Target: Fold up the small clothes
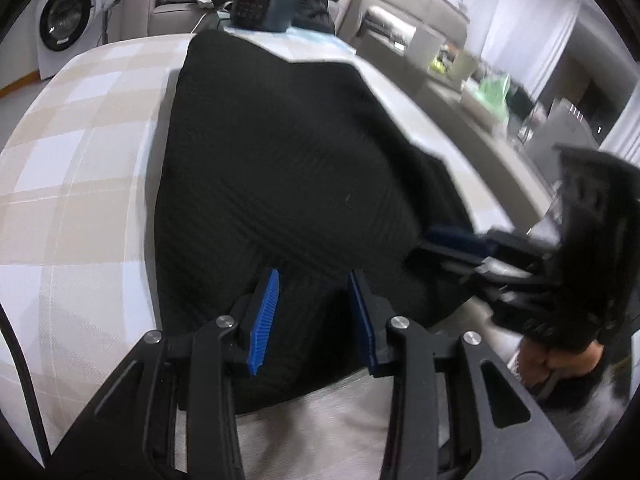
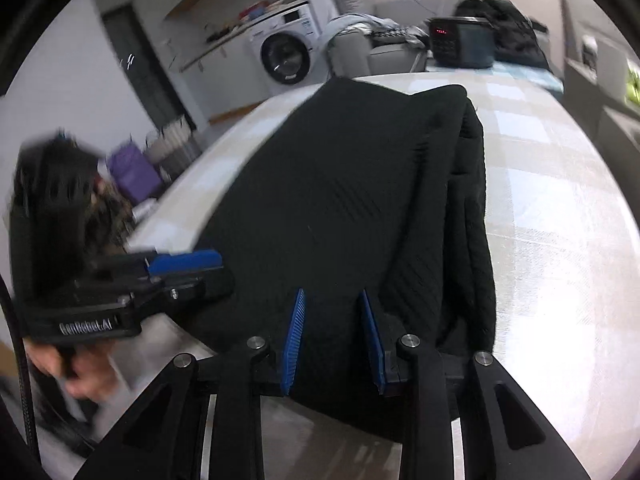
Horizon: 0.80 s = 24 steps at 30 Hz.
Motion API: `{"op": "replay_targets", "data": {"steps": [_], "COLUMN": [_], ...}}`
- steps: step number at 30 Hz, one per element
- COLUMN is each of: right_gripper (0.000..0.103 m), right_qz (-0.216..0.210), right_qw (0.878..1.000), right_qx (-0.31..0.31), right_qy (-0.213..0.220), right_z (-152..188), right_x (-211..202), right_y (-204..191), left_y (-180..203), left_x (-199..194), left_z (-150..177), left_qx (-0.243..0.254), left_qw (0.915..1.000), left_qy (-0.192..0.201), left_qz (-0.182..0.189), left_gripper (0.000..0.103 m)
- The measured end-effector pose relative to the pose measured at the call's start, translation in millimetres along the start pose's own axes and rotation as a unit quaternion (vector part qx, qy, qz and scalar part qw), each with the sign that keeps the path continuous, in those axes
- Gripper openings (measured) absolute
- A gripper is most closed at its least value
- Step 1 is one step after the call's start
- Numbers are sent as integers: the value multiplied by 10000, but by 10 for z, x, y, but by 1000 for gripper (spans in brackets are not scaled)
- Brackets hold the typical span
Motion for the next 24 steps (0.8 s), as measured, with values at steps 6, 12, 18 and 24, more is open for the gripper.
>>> {"op": "replay_targets", "data": {"steps": [6, 12, 18, 24], "right_gripper": [30, 35, 35, 30], "right_qz": [165, 288, 317, 320], "right_qw": [9966, 9847, 9859, 9841], "right_qx": [752, 1650, 1636, 1729], "right_qy": [280, 482, 132, -261], "right_z": [59, -352, -677, -577], "right_x": [-346, -240, 130, 319], "right_y": [386, 814, 833, 1002], "left_y": [-219, -483, -736, -779], "left_x": [-128, -73, 135, 481], "left_z": [-74, -526, -1044, -1368], "left_qx": [-707, -901, -1040, -825], "left_qw": [9966, 9953, 9927, 9956], "left_qy": [41, 339, 588, 354], "left_qz": [421, 107, -190, -264], "left_gripper": [34, 35, 35, 35]}}
Point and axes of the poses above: each gripper's, at about its wrist camera, not at the fingertips, and x roughly the way its jaws point, y to its right, z to its underside, the point moved 6 cm from there along x, roughly the way its jaws point, and after that the axes turned 2 degrees about -x, right-handed, at the moved point
